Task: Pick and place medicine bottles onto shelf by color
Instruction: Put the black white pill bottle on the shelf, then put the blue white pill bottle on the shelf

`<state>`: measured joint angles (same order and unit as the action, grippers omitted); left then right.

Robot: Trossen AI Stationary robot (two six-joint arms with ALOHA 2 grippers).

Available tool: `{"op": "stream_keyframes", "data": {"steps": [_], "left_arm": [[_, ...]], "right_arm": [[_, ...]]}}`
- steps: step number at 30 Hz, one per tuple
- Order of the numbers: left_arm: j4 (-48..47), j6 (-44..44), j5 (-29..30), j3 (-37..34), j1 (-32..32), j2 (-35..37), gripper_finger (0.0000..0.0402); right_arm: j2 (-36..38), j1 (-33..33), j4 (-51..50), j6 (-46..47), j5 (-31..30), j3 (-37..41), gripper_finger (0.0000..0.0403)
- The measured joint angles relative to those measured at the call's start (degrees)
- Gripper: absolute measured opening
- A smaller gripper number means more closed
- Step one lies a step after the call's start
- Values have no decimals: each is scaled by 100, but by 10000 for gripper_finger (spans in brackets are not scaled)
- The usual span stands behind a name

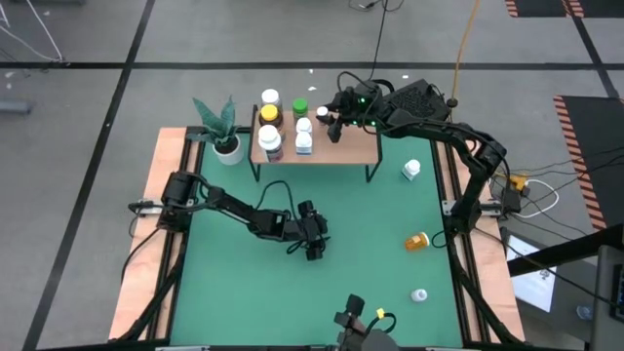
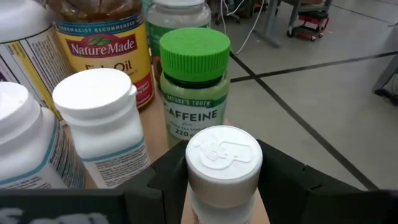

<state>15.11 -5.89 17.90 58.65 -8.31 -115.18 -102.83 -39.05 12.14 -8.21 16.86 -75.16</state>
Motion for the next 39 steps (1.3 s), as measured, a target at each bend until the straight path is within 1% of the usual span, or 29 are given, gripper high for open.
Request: {"op": "stream_keyframes", "data": {"steps": [3, 14, 18, 22, 24, 26, 30, 32, 35, 39], "left_arm": [[0, 6, 1, 0, 4, 0, 257], [0, 116, 1, 0, 4, 2, 257], [-15, 116, 1, 0, 4, 2, 257], [-136, 118, 1, 2, 4, 2, 257], [-189, 114, 1, 2, 4, 2, 257], [-249, 88, 1, 6, 4, 7, 257], [-310, 16, 3, 9, -8, 13, 257], [-315, -39, 4, 9, -30, 13, 258], [-313, -42, 29, 9, -74, 13, 258], [-288, -39, 34, 9, -124, 13, 257]], "right_arm": [[1, 0, -43, 0, 0, 0, 165], [1, 2, -32, -2, -7, 0, 211], [46, 2, 1, -1, -11, 0, 219], [355, 69, -142, 1, -22, 2, 219], [632, 182, -412, 1, -24, 2, 219], [974, 349, -889, -1, -24, 2, 219], [1680, 937, -2425, -1, -99, 0, 219], [1951, 1403, -3309, 31, -493, 0, 219], [2296, 2261, -4410, 351, -1480, 2, 219], [2577, 3465, -5424, 1417, -2658, 2, 219]]}}
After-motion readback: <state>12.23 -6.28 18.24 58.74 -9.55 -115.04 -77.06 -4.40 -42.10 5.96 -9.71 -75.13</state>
